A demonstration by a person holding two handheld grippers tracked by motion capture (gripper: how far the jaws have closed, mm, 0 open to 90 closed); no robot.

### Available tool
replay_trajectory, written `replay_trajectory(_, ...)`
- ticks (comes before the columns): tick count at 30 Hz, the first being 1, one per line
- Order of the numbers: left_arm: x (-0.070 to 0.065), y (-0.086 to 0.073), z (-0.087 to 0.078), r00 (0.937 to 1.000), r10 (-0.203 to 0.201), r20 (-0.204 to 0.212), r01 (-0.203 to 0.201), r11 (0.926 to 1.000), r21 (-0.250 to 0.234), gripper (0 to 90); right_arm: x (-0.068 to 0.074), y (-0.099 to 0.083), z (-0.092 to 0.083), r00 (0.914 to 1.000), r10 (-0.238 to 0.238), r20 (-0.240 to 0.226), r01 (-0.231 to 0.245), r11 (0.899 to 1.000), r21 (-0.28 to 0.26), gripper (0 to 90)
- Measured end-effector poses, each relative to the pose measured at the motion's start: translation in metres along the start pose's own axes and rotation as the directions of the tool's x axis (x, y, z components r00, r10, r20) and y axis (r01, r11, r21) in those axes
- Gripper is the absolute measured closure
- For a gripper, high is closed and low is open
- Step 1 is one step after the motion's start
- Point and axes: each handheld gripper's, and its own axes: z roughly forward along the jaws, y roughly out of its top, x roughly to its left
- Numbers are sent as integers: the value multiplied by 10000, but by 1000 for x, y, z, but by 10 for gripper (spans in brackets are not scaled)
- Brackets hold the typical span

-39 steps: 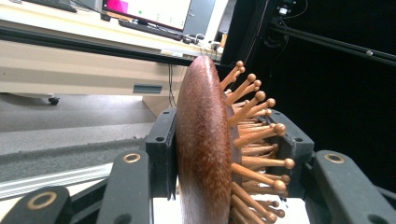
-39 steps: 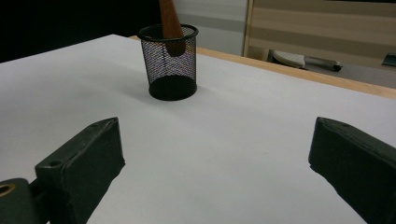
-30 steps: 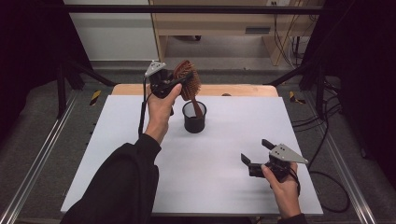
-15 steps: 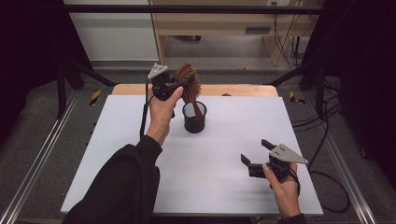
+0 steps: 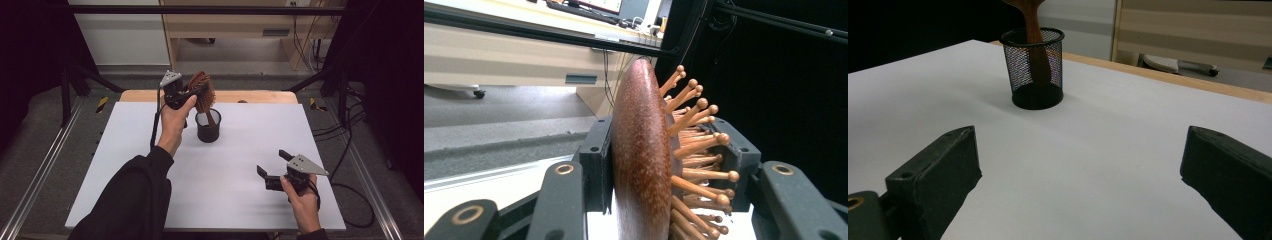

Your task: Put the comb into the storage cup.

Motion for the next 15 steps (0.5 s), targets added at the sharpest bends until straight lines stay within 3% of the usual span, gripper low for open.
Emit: replay_trajectory(15,0,-8,3,9999,-103,50,102,9999,137,507,-1,-1,1,9999,113,-46,-113,9999,41,28)
